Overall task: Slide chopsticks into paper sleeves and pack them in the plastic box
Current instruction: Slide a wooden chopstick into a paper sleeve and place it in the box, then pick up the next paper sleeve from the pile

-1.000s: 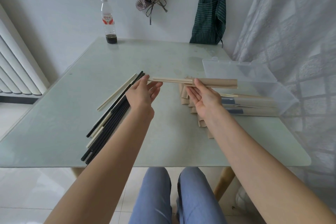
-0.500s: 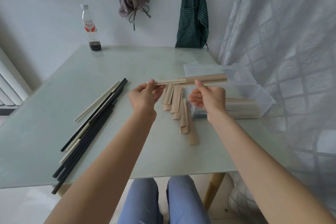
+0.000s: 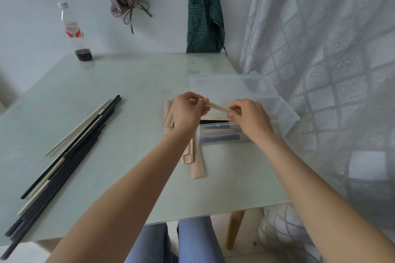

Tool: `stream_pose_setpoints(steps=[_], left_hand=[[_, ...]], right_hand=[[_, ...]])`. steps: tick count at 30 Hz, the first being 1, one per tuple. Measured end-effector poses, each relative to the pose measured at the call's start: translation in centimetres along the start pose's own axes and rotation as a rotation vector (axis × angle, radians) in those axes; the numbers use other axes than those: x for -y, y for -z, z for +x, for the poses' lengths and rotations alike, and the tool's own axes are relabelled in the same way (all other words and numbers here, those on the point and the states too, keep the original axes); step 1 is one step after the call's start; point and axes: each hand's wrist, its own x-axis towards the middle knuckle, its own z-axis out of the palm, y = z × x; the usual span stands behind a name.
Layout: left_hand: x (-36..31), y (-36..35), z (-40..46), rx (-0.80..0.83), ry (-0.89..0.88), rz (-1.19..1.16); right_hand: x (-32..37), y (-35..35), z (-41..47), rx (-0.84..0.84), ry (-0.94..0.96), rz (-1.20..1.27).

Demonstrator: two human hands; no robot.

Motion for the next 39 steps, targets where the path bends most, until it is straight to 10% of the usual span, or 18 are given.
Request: stream_pose_setpoints(steps=[7, 22, 28, 39], left_hand=[[0.5, -0.4, 1.0, 0.071, -0.254, 1.016], [4.5, 9.4, 0.3, 0.065, -0.155, 0.915], [5.5, 11.0, 1.8, 0.109, -0.013, 0.793], [5.2, 10.2, 6.4, 0.138, 0.188, 0.548]], right_hand=[[-1.4, 0.6, 1.4, 0.120, -0.060, -0.017], [11.2, -4.5, -2.6, 0.112, 0.339, 0.170], [12.9, -9.8, -1.0, 0.348, 0.076, 0.024], [13.1, -12.5, 2.7, 0.267, -0.100, 0.085]])
